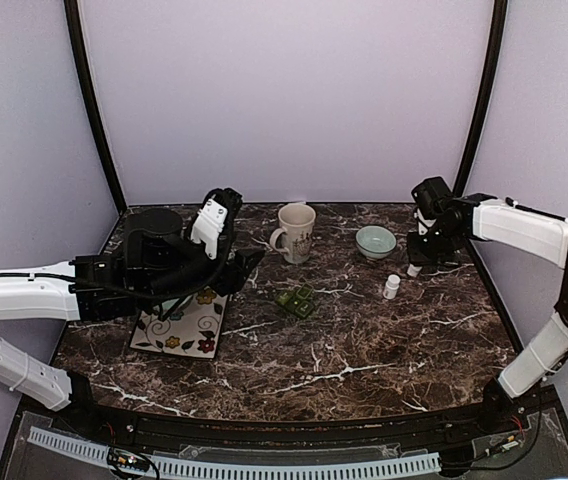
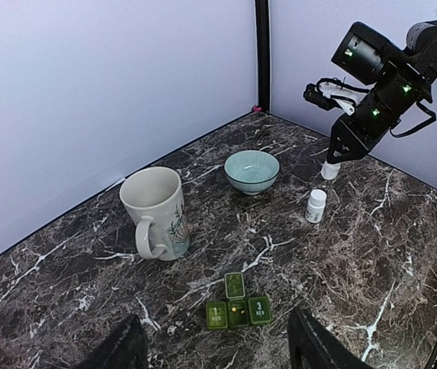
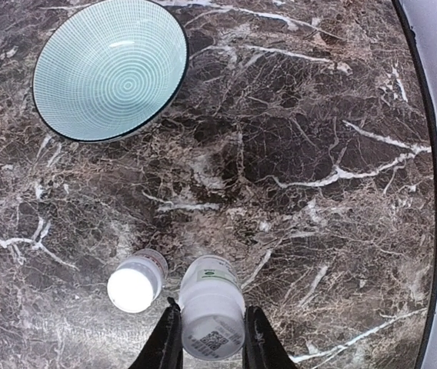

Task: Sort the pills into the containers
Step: Place the pill bottle at the center of the board.

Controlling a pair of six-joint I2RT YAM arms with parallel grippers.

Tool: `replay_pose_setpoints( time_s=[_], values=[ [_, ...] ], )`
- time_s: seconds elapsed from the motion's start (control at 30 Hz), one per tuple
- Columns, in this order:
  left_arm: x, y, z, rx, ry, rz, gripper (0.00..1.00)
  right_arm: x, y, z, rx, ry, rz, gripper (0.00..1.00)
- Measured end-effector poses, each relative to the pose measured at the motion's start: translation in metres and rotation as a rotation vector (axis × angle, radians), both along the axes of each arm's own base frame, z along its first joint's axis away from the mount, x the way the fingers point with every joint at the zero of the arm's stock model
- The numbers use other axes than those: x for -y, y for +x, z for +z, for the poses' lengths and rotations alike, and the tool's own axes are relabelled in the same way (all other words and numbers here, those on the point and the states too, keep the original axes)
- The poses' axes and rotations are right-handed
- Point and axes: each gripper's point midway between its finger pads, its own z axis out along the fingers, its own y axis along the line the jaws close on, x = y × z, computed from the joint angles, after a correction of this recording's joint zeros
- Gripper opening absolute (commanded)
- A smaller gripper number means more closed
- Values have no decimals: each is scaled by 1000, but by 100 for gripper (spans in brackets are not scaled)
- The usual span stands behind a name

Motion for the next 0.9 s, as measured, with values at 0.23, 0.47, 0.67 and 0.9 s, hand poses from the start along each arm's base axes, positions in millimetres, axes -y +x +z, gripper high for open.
replay_pose_setpoints(
  time_s=[0.23, 0.47, 0.67, 0.9],
  values=[
    [-2, 2, 0, -7, -6, 10, 64, 3, 2, -26, -23, -26, -11, 0],
    [-3, 4, -1, -18, -18, 16, 64, 4, 5, -51, -52, -37, -23, 0],
    [-3, 3, -2, -27, -24, 14, 64, 4, 9, -59, -43, -34, -29, 1],
    [-3, 2, -5, -38, -22, 10, 64, 7, 11, -68, -55, -38, -39, 14]
  ],
)
